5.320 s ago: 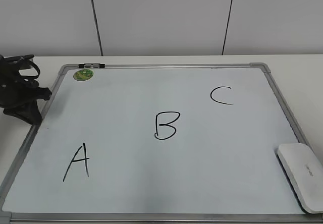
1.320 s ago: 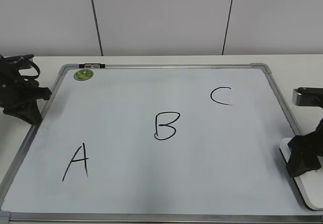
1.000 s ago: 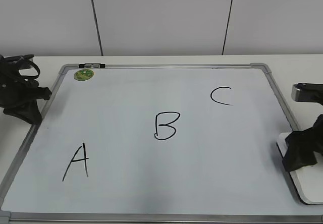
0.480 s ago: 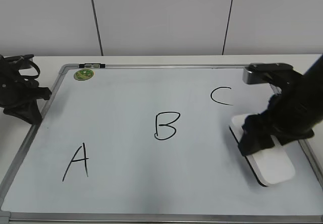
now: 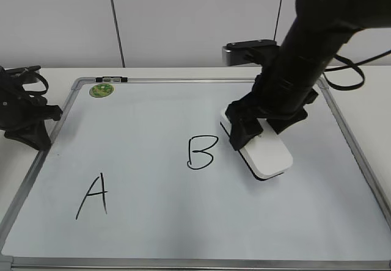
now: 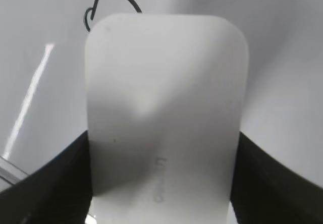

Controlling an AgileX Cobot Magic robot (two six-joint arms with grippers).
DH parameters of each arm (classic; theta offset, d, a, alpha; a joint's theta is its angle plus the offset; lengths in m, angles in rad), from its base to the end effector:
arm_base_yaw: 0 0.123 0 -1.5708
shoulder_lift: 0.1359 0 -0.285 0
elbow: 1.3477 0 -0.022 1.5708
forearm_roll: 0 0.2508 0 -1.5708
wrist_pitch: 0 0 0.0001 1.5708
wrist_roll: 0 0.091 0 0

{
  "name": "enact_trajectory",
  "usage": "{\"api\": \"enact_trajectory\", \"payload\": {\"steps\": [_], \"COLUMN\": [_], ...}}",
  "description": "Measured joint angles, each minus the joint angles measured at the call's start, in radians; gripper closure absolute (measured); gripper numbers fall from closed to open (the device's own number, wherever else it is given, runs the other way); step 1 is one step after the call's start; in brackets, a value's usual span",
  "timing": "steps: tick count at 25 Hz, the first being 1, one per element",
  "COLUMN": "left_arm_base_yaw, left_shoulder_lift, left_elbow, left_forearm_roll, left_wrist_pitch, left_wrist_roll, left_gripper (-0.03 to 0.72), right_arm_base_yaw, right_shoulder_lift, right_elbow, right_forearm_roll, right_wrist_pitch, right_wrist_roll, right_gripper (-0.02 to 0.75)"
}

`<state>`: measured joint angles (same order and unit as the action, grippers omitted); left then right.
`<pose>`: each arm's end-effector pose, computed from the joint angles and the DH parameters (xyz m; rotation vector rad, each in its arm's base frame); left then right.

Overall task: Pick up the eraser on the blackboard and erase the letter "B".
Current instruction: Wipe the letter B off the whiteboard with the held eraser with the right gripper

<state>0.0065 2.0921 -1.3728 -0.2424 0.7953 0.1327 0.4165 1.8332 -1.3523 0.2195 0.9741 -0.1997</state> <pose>0.4036 -0.0130 0.1297 -0.0469 2.9750 -0.2607 0.3313 0.1645 0.2223 -0.7443 2.8493 0.3173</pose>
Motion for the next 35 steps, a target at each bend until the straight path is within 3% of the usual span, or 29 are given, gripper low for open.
{"api": "enact_trajectory", "payload": {"steps": [8, 15, 35], "left_arm_base_yaw": [0.0, 0.0, 0.0], "left_shoulder_lift": [0.0, 0.0, 0.0], "left_elbow": [0.0, 0.0, 0.0], "left_forearm_roll": [-0.001, -0.004, -0.006], "left_wrist_pitch": [0.0, 0.002, 0.004], "left_wrist_roll": [0.0, 0.0, 0.0], "left_gripper": [0.678, 0.679, 0.679], "right_arm_base_yaw": [0.02, 0.02, 0.042], "right_shoulder_lift": [0.238, 0.378, 0.466], "right_elbow": [-0.285, -0.433, -0.508], "right_forearm_roll": [-0.042, -0.064, -0.14], "right_wrist_pitch": [0.093, 0.117, 0.119], "right_wrist_roll": [0.022, 0.071, 0.119], "right_gripper": [0.183, 0.183, 0.183]}}
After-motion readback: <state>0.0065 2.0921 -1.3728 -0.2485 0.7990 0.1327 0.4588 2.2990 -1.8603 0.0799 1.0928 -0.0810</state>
